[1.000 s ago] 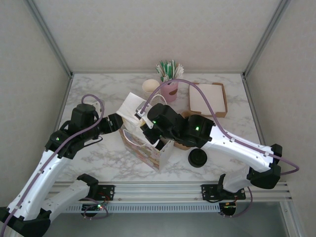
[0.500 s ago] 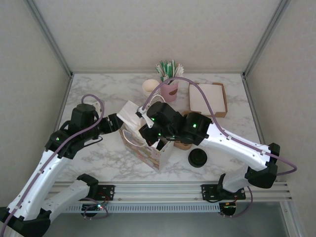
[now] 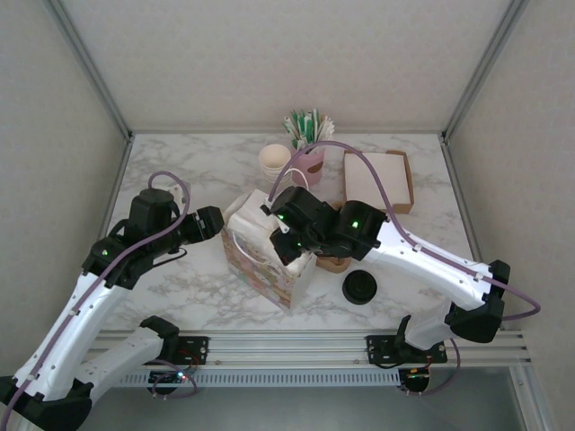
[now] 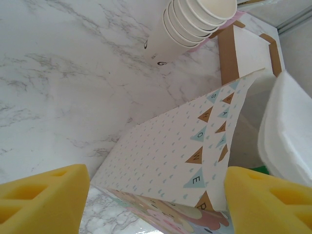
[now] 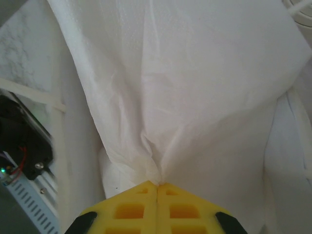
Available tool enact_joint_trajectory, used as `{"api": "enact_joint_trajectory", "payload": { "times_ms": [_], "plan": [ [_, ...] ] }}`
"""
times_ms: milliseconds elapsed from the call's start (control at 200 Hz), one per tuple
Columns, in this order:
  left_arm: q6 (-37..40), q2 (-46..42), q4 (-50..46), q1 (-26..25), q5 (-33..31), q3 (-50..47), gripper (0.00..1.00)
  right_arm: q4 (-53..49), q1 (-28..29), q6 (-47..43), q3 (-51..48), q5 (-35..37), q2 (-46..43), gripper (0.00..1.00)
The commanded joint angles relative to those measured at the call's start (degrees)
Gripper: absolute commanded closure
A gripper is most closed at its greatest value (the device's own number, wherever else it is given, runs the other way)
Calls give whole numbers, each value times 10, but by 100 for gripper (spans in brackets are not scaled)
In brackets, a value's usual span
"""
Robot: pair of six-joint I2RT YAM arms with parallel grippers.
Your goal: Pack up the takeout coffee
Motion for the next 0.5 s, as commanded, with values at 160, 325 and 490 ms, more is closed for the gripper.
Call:
{"api": "enact_joint_trajectory", "payload": {
  "times_ms": [160, 325, 490],
  "plan": [
    [-1, 1, 4, -5, -7, 1, 27, -68, -4, -12, 36, 34, 36, 100],
    [-2, 1, 3, -5, -6, 2, 27, -78, -3, -23, 58, 21, 67, 100],
    [2, -1, 2, -5, -9, 2, 27, -92, -4, -31, 93, 3, 102, 100]
  ]
}}
